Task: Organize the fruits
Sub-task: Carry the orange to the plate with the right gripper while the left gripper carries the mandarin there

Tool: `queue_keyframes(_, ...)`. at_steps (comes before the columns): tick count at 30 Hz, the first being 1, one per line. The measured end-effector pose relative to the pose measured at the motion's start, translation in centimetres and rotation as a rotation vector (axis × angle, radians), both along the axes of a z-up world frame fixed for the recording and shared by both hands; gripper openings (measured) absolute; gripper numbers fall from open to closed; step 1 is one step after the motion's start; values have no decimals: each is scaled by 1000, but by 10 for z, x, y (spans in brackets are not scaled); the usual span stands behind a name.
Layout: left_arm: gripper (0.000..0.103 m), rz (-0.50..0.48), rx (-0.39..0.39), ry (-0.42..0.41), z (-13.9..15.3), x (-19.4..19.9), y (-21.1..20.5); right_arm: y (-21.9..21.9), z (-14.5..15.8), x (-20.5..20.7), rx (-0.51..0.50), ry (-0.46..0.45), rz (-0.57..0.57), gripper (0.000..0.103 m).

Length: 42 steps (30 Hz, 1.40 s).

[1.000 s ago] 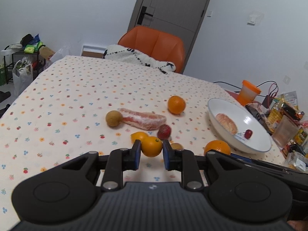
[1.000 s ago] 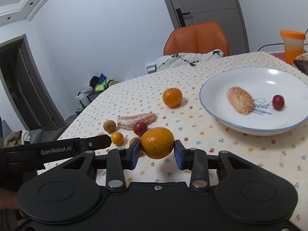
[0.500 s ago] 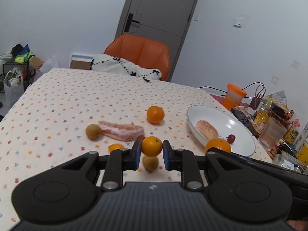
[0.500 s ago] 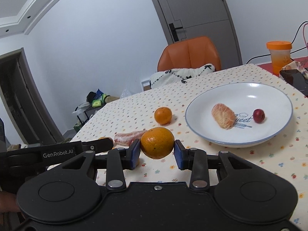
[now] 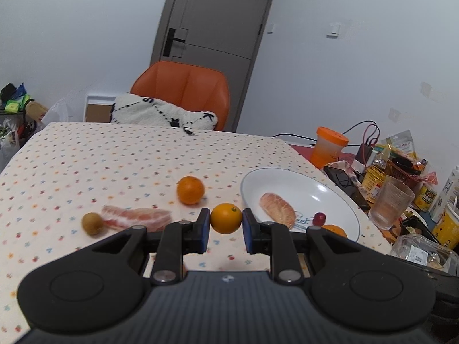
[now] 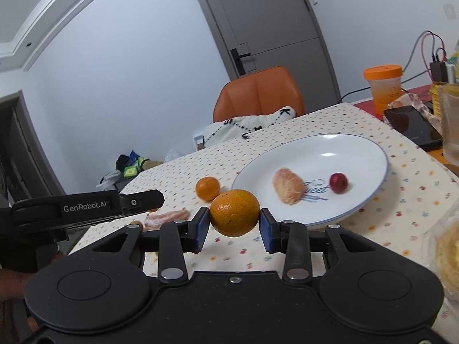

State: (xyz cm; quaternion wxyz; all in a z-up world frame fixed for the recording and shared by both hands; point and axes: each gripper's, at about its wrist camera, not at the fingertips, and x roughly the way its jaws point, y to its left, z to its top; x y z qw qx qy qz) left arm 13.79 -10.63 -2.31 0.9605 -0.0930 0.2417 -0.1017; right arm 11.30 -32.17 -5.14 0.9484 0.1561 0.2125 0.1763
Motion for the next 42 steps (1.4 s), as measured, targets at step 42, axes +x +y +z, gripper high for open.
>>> queue_keyframes(42,49,-1,-2,46,-17,54,-50,-38,-15,26,-1,-4,-120,53)
